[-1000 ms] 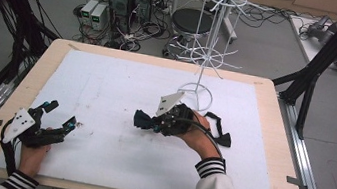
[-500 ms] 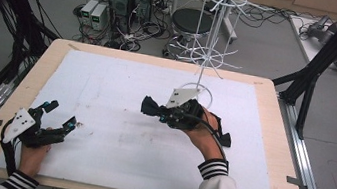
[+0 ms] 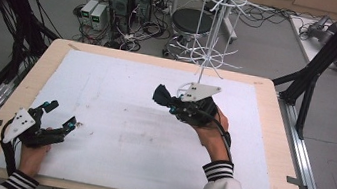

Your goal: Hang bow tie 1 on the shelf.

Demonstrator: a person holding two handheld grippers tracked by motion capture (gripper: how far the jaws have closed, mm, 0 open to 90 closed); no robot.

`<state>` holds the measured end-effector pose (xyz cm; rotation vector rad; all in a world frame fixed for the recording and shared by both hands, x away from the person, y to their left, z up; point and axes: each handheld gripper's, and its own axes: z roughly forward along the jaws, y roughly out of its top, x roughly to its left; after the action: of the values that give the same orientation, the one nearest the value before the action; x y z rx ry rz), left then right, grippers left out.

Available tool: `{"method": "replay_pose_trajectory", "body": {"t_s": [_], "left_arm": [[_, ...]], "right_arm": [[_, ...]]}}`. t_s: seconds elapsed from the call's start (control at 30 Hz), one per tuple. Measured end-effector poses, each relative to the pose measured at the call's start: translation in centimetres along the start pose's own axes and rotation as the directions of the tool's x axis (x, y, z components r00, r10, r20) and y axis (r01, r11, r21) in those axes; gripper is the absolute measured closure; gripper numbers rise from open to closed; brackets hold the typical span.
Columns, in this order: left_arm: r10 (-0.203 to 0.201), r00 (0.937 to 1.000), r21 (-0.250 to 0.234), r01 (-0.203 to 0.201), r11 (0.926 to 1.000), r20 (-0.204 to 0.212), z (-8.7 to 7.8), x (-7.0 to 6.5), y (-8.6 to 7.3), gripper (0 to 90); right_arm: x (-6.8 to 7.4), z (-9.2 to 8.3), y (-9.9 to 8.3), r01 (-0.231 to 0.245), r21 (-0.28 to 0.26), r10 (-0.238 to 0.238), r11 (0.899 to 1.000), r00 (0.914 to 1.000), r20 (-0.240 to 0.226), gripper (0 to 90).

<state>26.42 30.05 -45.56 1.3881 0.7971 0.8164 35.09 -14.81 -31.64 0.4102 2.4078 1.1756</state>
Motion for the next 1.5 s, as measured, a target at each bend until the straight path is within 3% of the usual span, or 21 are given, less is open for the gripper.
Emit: {"method": "replay_pose_trajectory", "body": {"t_s": [0.47, 0.83, 1.5], "left_arm": [[-0.002, 1.0000, 0.004, 0.002, 1.0000, 0.000, 0.0, 0.0, 0.0, 14.2], [-0.002, 1.0000, 0.002, 0.002, 1.0000, 0.000, 0.0, 0.0, 0.0, 14.2], [-0.005, 1.0000, 0.000, 0.005, 1.0000, 0.000, 0.0, 0.0, 0.0, 14.2]], "right_arm": [[-1.1, -2.3, -0.4, -0.070, -0.075, 0.077, 0.995, 0.9923, 0.097, 74.4], [-1.8, -3.5, -0.2, -0.127, -0.128, 0.146, 0.984, 0.9769, 0.156, 74.4], [-3.3, -4.4, 1.4, -0.144, -0.161, 0.180, 0.976, 0.9541, 0.239, 74.3]]}}
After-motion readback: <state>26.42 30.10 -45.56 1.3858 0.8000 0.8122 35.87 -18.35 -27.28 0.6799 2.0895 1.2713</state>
